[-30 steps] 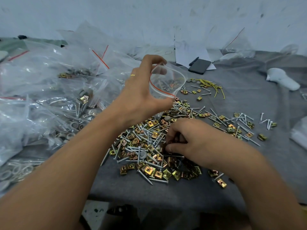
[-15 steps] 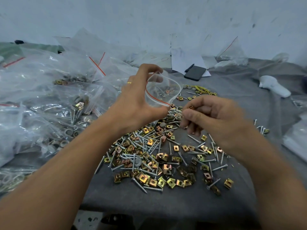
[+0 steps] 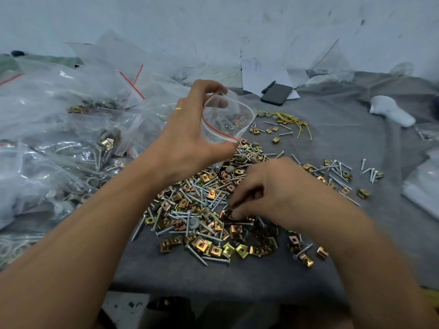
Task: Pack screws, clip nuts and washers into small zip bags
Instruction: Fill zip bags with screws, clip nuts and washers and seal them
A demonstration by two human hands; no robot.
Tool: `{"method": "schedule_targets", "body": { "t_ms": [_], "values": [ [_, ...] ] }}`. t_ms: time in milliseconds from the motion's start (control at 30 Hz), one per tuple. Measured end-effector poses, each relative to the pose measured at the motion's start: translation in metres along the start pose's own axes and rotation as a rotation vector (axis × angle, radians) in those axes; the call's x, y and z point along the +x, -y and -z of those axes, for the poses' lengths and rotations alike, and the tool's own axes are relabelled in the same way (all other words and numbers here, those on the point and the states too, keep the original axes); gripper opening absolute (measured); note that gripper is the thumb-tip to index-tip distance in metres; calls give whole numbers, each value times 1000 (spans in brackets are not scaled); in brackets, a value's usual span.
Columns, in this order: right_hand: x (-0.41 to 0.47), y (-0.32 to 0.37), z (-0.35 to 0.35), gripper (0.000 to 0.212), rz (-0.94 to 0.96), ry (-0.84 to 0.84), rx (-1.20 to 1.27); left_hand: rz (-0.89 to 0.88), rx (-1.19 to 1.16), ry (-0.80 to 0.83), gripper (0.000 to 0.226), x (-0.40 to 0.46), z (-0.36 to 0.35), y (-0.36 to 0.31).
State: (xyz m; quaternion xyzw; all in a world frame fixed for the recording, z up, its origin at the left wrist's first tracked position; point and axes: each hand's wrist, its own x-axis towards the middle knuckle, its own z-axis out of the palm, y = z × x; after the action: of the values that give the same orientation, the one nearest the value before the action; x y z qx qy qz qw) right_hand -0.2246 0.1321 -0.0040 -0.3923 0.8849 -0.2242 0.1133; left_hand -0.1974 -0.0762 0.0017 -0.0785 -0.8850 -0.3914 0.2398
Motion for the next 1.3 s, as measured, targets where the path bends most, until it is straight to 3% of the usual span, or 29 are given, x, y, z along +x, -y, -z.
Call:
{"method": "schedule_targets", "body": {
  "t_ms": [167, 367, 533, 700, 1167, 1300],
  "values": [
    [1, -1, -2, 23, -47, 66, -43, -8, 6, -2, 73, -1, 1, 0],
    [2, -4, -6, 15, 57, 18, -69, -12, 15, -9, 75, 0, 1, 1],
    [2, -5, -5, 21, 71, -25, 44, -22, 26, -22, 74, 0, 2, 1],
    [5, 1, -8, 23, 91, 50, -3, -17, 31, -24, 73, -1, 2, 0],
    [9, -5, -11, 15, 67, -81, -59, -5, 20, -5, 74, -2, 3, -1],
    [6, -17, -13, 15, 32, -149, 119, -2, 16, 0, 75, -2, 4, -1]
  ]
}}
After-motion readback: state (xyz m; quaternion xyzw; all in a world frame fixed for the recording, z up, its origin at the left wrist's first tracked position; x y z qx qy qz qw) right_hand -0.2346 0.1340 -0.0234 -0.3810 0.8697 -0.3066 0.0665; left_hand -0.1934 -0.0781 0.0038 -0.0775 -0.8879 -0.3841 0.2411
